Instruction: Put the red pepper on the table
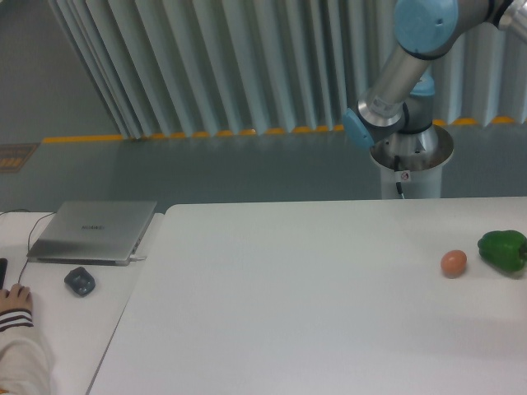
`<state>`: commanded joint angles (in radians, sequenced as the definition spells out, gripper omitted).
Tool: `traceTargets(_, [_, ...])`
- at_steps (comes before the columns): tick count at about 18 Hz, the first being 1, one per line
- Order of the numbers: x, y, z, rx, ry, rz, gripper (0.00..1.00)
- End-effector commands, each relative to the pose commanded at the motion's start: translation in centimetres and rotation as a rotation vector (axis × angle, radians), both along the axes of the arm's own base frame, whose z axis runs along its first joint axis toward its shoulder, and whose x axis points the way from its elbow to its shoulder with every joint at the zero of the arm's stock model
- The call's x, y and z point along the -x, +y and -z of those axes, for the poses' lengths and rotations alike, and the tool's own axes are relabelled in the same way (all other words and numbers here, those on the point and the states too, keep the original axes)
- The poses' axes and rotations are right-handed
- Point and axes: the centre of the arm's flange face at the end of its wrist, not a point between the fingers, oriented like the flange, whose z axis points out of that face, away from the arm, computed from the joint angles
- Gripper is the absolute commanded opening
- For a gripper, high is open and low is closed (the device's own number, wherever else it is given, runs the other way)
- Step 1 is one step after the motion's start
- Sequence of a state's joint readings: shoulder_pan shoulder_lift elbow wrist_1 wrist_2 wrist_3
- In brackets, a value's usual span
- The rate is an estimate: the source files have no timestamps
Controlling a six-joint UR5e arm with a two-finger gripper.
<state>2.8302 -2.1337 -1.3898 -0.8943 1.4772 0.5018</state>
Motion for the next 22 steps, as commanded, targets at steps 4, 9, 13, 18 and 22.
traceTargets(4, [0.2,0.6,-1.1,-0.031,0.079,-0.006,1.00])
traceTargets(9, [0.8,0.9,-1.5,-0.049,0.152,0.012,1.00])
traceTargets(13, [1.8,0.9,-0.4,-0.051,0.170,0.019,1.00])
traceTargets(18, [2.8,0.9,0.8,-0.046,0.175,0.025,1.00])
traceTargets(22, [3.2,1.0,3.3,-0.035,0.143,0.027,1.00])
